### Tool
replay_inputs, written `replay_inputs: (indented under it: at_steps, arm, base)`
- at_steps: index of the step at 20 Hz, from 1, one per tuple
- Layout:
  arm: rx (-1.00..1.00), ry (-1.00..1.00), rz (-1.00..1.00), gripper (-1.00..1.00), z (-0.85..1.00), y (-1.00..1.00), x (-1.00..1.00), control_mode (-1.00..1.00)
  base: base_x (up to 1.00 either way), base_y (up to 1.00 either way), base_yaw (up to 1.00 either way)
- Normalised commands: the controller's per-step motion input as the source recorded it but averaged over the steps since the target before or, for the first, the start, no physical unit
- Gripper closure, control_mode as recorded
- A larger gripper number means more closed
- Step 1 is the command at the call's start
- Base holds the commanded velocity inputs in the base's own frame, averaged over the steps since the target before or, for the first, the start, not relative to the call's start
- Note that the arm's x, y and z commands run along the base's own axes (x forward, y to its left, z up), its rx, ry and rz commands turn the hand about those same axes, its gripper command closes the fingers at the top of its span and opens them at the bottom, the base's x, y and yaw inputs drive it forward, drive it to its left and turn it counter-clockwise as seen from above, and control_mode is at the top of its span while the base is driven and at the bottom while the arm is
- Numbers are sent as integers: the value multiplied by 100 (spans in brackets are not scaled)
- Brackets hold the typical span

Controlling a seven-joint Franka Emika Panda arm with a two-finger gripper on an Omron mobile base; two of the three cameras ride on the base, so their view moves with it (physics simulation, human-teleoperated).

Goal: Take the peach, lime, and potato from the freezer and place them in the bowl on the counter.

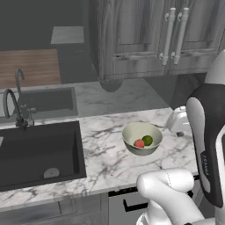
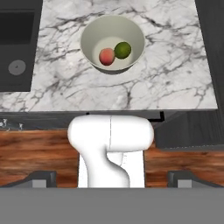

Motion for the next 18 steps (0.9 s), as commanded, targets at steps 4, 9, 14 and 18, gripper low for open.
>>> replay_inputs:
  at_steps: [4, 9, 14, 18]
  arm:
    - [0, 0, 0, -100, 0, -2, -23, -100]
    - [0, -1, 0, -100, 0, 0, -18, 100]
    - [0, 0, 0, -100, 0, 0, 0, 100]
    - [0, 0, 0, -100, 0, 0, 0, 100]
  base:
    - [0, 0, 0]
    - [-19, -2, 0]
    - [-65, -20, 0]
    - [-57, -46, -2]
